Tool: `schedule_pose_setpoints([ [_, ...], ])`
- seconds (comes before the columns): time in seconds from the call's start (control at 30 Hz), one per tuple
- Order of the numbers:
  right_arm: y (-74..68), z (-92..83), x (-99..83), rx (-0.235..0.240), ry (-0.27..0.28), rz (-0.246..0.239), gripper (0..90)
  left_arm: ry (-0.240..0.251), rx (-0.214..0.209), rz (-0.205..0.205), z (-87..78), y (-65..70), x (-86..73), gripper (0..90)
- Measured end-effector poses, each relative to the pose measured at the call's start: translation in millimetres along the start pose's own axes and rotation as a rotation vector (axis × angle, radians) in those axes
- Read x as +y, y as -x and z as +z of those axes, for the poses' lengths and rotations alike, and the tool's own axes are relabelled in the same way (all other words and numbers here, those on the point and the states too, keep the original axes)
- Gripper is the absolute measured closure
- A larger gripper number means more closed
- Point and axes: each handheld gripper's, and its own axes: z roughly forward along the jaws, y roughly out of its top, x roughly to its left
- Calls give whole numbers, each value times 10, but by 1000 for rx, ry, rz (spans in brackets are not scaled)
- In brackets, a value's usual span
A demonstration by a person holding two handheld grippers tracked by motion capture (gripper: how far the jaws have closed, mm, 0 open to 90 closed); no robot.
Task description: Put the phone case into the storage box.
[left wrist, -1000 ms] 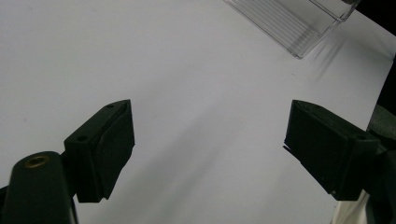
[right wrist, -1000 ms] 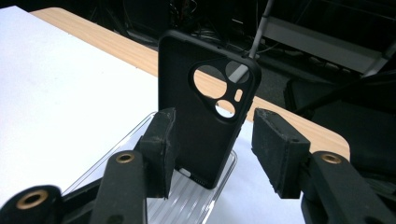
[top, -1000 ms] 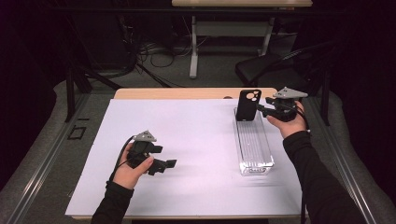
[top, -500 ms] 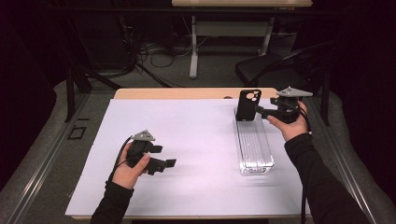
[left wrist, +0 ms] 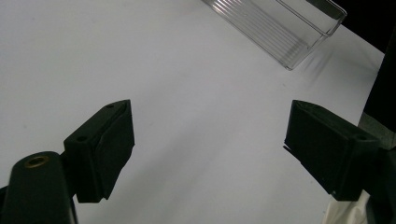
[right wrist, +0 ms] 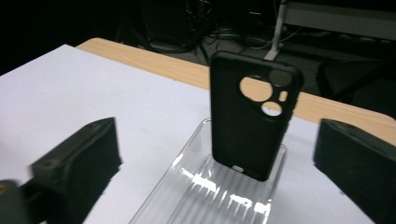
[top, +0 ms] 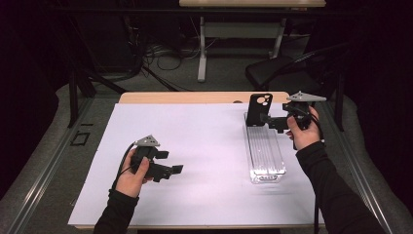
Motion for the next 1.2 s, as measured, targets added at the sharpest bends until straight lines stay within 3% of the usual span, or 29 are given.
schedule_pose_setpoints([
  [0.13, -81, 15, -5, -9, -29, 4, 0, -1, 0, 2, -10, 0, 2, 159],
  [0.27, -200, 6, -13, -15, -51, -22, 0, -2, 3, 3, -8, -2, 1, 159],
  [0.37, -300, -18, -29, 14, -53, -24, 0, -3, 5, 8, -10, 2, 1, 159],
  [0.57, -513, -107, -125, 0, -49, -85, 0, -7, 3, 15, -12, 4, -2, 159],
  [1.2, -1068, -414, -402, 150, -73, -153, 28, -11, 2, 23, -17, 7, -3, 159],
])
